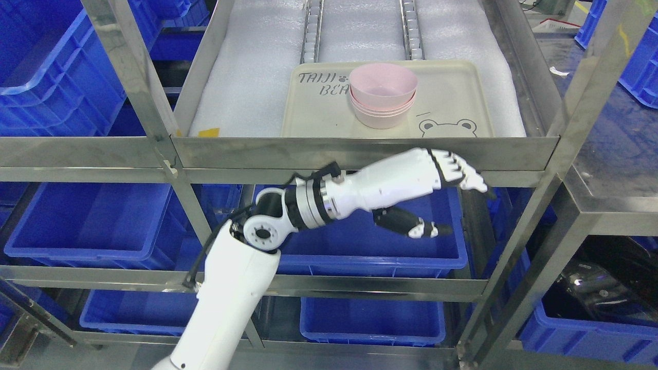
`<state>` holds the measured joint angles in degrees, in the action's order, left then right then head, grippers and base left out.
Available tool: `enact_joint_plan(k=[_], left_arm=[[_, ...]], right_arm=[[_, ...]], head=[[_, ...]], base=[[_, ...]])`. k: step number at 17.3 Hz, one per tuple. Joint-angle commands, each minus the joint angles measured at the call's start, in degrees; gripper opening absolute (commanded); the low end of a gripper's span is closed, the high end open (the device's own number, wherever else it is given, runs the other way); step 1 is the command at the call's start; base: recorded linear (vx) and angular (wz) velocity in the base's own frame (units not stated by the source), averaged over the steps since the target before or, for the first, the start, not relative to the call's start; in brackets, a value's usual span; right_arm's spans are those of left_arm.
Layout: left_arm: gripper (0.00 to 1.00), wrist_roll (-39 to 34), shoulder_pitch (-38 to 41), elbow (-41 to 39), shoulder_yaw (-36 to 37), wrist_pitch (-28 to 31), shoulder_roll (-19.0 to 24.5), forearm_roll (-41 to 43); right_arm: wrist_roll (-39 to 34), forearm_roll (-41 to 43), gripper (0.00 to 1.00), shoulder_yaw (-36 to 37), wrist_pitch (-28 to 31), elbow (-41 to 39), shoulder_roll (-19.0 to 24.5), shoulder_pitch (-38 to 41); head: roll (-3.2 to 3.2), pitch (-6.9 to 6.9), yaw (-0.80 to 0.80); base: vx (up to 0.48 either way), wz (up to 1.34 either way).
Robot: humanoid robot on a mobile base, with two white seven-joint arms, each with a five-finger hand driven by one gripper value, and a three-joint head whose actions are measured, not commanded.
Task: Stack pink IKEA bowl on shelf middle layer
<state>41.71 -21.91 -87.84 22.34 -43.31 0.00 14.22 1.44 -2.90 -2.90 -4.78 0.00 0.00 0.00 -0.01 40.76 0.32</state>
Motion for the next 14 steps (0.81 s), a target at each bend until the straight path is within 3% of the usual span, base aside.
enact_joint_plan(k=[1, 4, 6, 8, 10, 14], left_arm=[[0.66, -0.3, 21.9, -2.5, 5.0, -1.7, 1.0, -0.2], [0.86, -6.1, 29.3, 6.1, 1.1, -1.7, 1.0, -0.2], [0.92, -23.1, 30.1, 13.4, -1.5, -1.7, 1.0, -0.3], [0.92, -34.0, 30.1, 15.7, -2.1, 1.0, 1.0, -2.6], [0.93, -36.0, 30.1, 14.1, -3.2, 9.6, 1.0, -10.8], [0.92, -40.0, 29.3, 12.6, -6.2, 16.0, 1.0, -13.7]], right_arm=[[0.1, 0.0, 1.0, 0.0, 0.0, -1.0, -1.0, 1.2], [0.1, 0.0, 1.0, 0.0, 0.0, -1.0, -1.0, 1.2], [0.1, 0.0, 1.0, 0.0, 0.0, -1.0, -1.0, 1.2], [0.1, 0.0, 1.0, 0.0, 0.0, -1.0, -1.0, 1.2], [0.1, 0.0, 1.0, 0.0, 0.0, -1.0, -1.0, 1.2], [0.1, 0.0, 1.0, 0.0, 0.0, -1.0, -1.0, 1.2]], head=[[0.0, 0.0, 0.0], [0.0, 0.0, 0.0], [0.0, 0.0, 0.0], [0.0, 0.0, 0.0], [0.0, 0.0, 0.0], [0.0, 0.0, 0.0]], base=[[0.0, 0.0], [0.0, 0.0], [-0.001, 0.01], [-0.001, 0.01], [0.0, 0.0], [0.0, 0.0]])
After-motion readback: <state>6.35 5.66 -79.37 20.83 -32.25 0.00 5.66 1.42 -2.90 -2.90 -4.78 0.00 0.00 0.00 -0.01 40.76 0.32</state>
